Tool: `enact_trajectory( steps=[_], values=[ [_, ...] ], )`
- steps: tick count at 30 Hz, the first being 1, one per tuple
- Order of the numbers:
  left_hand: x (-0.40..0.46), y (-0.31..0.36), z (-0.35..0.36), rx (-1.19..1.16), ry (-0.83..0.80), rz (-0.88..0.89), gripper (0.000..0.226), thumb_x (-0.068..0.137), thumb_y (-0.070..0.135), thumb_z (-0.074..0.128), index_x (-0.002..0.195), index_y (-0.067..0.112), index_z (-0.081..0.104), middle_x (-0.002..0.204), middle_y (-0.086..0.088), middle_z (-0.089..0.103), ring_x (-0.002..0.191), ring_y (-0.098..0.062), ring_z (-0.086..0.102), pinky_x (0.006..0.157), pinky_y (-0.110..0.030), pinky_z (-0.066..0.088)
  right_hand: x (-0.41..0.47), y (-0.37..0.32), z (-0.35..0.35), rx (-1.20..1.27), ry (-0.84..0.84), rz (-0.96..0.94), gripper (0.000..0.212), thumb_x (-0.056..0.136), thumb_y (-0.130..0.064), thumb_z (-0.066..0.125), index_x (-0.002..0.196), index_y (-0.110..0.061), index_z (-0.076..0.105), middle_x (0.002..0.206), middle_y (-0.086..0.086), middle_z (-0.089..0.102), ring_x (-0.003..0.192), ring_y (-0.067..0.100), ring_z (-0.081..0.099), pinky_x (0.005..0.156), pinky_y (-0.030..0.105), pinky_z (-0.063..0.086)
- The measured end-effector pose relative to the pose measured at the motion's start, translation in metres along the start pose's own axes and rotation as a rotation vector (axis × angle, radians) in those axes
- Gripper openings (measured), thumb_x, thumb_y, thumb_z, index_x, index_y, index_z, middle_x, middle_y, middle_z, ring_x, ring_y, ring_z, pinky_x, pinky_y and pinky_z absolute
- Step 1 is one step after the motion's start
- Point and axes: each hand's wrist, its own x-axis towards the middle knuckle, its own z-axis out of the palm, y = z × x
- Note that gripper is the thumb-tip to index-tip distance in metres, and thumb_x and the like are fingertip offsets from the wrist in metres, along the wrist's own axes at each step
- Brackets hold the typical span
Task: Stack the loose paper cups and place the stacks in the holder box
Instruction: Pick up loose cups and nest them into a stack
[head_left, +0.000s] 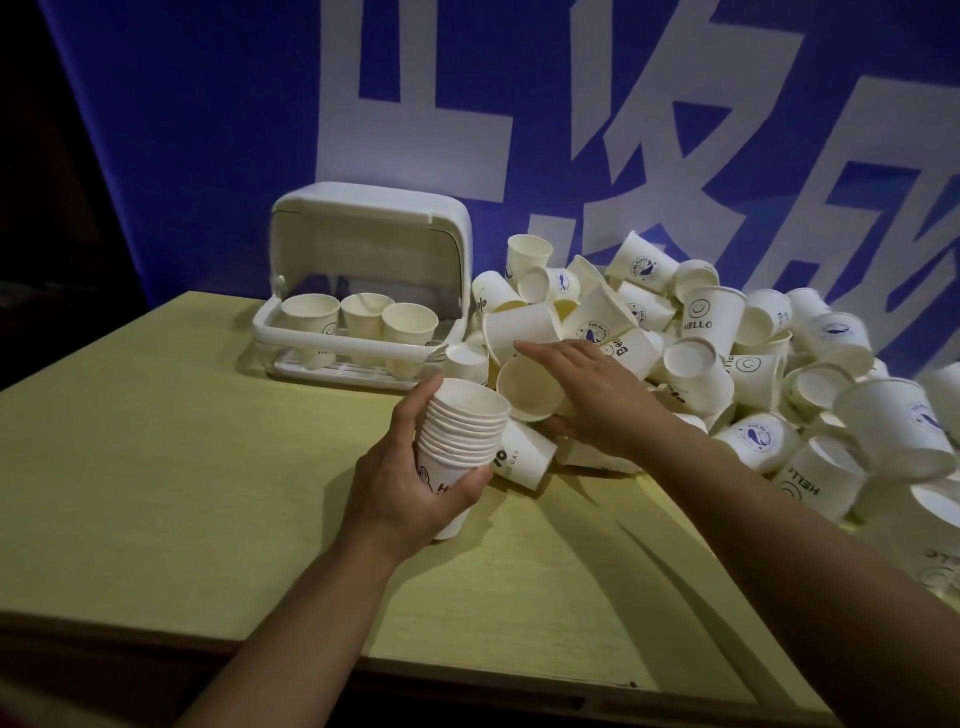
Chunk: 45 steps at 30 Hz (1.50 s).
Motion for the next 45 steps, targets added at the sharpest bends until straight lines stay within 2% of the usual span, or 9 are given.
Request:
enact_trajectory(
  steps=[6,13,19,23,26,31,35,40,45],
  values=[
    [0.001,-0.001,0.001,0.006,0.03,0.105,0.091,0.068,0.057,0.075,0.146,0.051,0.027,0.145,0.017,0.039,0.125,-0.017,0.054,0.09,-0.046,0.058,-0.01,-0.008,-0.015,0.524,0.366,0.172,0.084,0.081,-0.038,0.081,0.15,-0.026,0.035,0.147,-0.001,0.045,0.129,0.013,0.044,0.103,0.039,0.048],
    [0.0,0.004,0.0,-0.017,-0.042,0.036,0.1,0.063,0.066,0.074,0.147,0.06,0.019,0.135,0.037,0.042,0.116,0.015,0.05,0.084,-0.021,0.054,-0.025,-0.049,-0.042,0.849,0.324,0.209,0.066,0.092,-0.039,0.067,0.15,-0.03,0.038,0.13,-0.018,0.047,0.112,0.002,0.055,0.08,0.012,0.053],
    [-0.001,0.008,-0.001,-0.038,-0.013,0.068,0.105,0.063,0.067,0.074,0.143,0.072,0.006,0.138,0.052,0.03,0.111,0.014,0.054,0.08,-0.004,0.046,-0.023,-0.07,-0.03,0.587,0.088,0.151,0.083,0.08,-0.065,0.065,0.151,-0.034,0.034,0.15,-0.006,0.041,0.13,0.017,0.045,0.106,0.047,0.045],
    [-0.001,0.004,0.001,-0.036,0.038,0.144,0.105,0.065,0.059,0.077,0.146,0.068,0.011,0.145,0.028,0.041,0.121,-0.012,0.059,0.088,-0.033,0.058,-0.026,-0.079,-0.018,0.499,-0.071,0.092,0.093,0.078,-0.072,0.054,0.156,-0.031,0.024,0.158,0.0,0.032,0.145,0.018,0.025,0.119,0.044,0.027],
    [0.0,0.0,0.002,-0.035,0.047,0.143,0.1,0.065,0.058,0.079,0.148,0.057,0.022,0.144,0.012,0.05,0.118,-0.016,0.063,0.085,-0.04,0.06,-0.026,-0.077,-0.015,0.497,-0.116,0.096,0.094,0.078,-0.074,0.047,0.157,-0.031,0.02,0.161,0.0,0.028,0.148,0.017,0.02,0.12,0.042,0.023],
    [0.001,-0.001,0.0,-0.112,0.096,0.059,0.092,0.062,0.056,0.081,0.138,0.054,0.03,0.133,0.033,0.049,0.101,0.002,0.063,0.072,-0.031,0.06,-0.024,-0.064,-0.005,0.673,0.058,0.122,0.063,0.098,-0.066,0.023,0.151,-0.036,0.038,0.153,-0.009,0.043,0.14,0.01,0.036,0.117,0.043,0.031],
    [0.004,0.002,-0.006,-0.172,0.141,0.004,0.086,0.059,0.054,0.08,0.13,0.054,0.032,0.121,0.048,0.044,0.1,0.012,0.059,0.068,-0.02,0.058,-0.016,-0.052,0.014,0.322,0.058,0.206,0.051,0.103,-0.04,0.047,0.152,-0.029,0.036,0.151,0.001,0.047,0.134,0.02,0.044,0.111,0.042,0.039],
    [0.004,0.009,-0.006,-0.195,0.142,-0.016,0.084,0.057,0.053,0.079,0.127,0.055,0.033,0.118,0.051,0.044,0.1,0.019,0.055,0.067,-0.011,0.054,-0.008,-0.051,0.032,0.023,-0.096,0.207,0.075,0.094,-0.044,0.063,0.155,-0.031,0.022,0.156,0.003,0.038,0.137,0.03,0.039,0.111,0.045,0.035],
    [0.004,0.012,-0.008,-0.202,0.122,-0.046,0.083,0.058,0.055,0.078,0.123,0.072,0.03,0.12,0.047,0.048,0.102,0.01,0.059,0.068,-0.02,0.058,0.0,-0.044,0.043,-0.175,-0.116,0.228,0.077,0.093,-0.049,0.061,0.154,-0.04,0.015,0.154,0.008,0.039,0.132,0.036,0.045,0.109,0.049,0.038]
  ],
)
